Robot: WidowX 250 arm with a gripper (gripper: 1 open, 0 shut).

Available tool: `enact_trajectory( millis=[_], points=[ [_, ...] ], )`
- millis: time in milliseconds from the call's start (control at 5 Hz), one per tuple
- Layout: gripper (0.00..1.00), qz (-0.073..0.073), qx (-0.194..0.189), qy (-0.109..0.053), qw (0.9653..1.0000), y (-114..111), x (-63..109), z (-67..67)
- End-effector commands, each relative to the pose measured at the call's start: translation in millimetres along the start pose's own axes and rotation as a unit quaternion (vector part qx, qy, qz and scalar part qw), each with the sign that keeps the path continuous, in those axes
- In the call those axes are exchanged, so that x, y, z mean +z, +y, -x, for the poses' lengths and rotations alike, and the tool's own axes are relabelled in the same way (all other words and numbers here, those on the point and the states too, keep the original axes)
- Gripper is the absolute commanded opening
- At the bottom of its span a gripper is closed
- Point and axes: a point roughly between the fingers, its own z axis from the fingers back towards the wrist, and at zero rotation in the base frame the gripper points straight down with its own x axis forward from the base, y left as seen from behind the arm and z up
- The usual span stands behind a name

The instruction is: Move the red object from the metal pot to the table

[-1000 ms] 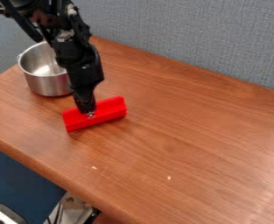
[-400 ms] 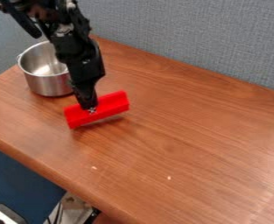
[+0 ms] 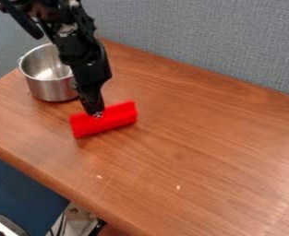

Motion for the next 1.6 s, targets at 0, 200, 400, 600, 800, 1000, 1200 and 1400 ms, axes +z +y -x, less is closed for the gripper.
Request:
enact_trajectory(
  millis=[0, 200, 400, 600, 800, 1000, 1200, 1400],
  points=[
    [1.0, -0.015, 0.007, -0.015, 0.9998, 6.3, 7.8, 0.0],
    [1.0, -0.006, 0.01, -0.008, 0.9999, 8.8, -3.4, 2.3],
    [1.0, 0.004, 0.011, 0.0, 0.9999, 9.3, -15.2, 4.6],
    [0.0, 0.009, 0.013, 0.005, 0.9999, 10.9, -23.6, 5.3],
    [0.0, 0.007, 0.013, 0.002, 0.9999, 11.1, -20.3, 3.3],
    [0.0, 0.006, 0.013, -0.002, 0.9999, 11.1, -16.4, 0.9],
    [0.0, 0.005, 0.014, -0.007, 0.9999, 11.0, -12.0, -1.4],
    [0.0, 0.004, 0.015, -0.012, 0.9998, 10.7, -6.6, -4.0]
  ],
)
